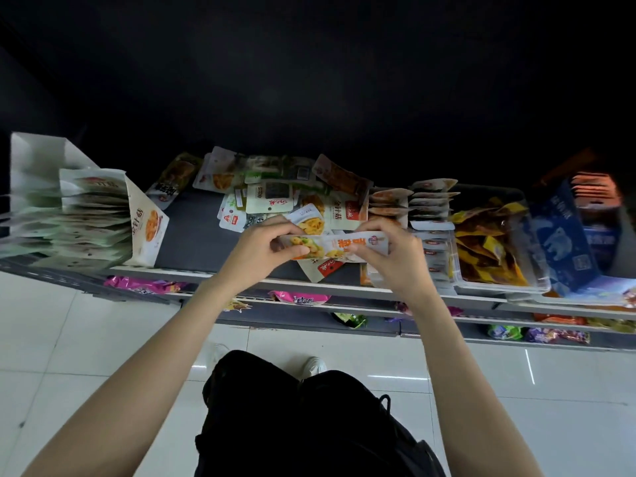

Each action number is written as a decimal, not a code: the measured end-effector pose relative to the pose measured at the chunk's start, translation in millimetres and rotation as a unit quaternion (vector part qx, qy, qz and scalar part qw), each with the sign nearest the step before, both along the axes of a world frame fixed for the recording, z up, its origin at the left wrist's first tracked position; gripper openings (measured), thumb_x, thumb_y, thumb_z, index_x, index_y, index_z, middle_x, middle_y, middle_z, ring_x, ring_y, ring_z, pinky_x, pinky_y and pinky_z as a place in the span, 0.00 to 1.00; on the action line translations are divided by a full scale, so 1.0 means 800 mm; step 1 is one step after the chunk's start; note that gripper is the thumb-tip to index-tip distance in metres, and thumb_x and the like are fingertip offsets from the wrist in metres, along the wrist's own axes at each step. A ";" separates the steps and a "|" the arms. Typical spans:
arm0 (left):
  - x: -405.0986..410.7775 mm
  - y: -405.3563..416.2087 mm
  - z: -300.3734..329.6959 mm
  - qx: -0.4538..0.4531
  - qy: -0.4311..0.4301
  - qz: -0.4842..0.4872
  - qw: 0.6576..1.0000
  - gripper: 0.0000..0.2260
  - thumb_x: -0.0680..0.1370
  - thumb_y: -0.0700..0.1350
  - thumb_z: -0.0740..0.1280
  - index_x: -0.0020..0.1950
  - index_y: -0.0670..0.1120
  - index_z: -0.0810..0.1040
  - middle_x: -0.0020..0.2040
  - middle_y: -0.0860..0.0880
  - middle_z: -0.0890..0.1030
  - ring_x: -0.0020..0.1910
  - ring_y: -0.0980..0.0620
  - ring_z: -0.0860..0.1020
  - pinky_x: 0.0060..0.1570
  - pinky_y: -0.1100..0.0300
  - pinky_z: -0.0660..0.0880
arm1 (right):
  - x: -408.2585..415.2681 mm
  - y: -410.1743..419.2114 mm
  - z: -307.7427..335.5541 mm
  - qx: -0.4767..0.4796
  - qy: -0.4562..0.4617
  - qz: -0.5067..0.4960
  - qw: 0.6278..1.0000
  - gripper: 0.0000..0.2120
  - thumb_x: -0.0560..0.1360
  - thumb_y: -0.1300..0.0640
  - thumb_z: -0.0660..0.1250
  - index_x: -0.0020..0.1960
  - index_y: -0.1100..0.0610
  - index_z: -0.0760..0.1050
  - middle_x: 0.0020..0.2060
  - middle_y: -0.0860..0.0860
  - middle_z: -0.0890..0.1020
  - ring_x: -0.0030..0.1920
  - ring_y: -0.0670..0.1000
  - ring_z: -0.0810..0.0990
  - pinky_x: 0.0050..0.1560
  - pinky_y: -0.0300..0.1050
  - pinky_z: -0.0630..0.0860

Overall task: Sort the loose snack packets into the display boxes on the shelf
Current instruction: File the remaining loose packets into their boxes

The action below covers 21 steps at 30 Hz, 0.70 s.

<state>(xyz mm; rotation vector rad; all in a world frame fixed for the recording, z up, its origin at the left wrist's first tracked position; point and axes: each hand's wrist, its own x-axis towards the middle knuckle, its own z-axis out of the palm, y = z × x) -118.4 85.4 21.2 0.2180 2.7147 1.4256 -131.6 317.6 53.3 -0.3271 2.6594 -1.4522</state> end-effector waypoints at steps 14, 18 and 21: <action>-0.060 0.162 -0.014 -0.032 0.102 -0.014 0.994 0.13 0.73 0.55 0.70 0.55 0.52 0.82 0.50 0.54 0.82 0.36 0.61 0.74 0.36 0.61 0.73 | 0.032 0.103 -0.025 0.065 0.261 -0.206 0.941 0.09 0.73 0.70 0.68 0.49 0.60 0.82 0.38 0.46 0.82 0.32 0.46 0.78 0.30 0.42 0.75; -0.067 0.171 -0.018 -0.063 0.121 0.004 0.991 0.14 0.75 0.52 0.69 0.59 0.51 0.80 0.54 0.53 0.81 0.45 0.56 0.77 0.41 0.61 0.74 | 0.016 0.106 -0.025 0.075 0.269 -0.209 0.937 0.13 0.71 0.73 0.67 0.49 0.59 0.83 0.37 0.49 0.83 0.30 0.50 0.76 0.28 0.42 0.71; -0.071 0.164 -0.022 -0.076 0.112 -0.016 0.991 0.17 0.76 0.44 0.68 0.65 0.49 0.75 0.61 0.51 0.78 0.59 0.52 0.76 0.55 0.55 0.75 | 0.010 0.107 -0.023 0.075 0.265 -0.209 0.938 0.12 0.71 0.72 0.68 0.49 0.59 0.83 0.37 0.49 0.83 0.31 0.46 0.74 0.30 0.34 0.69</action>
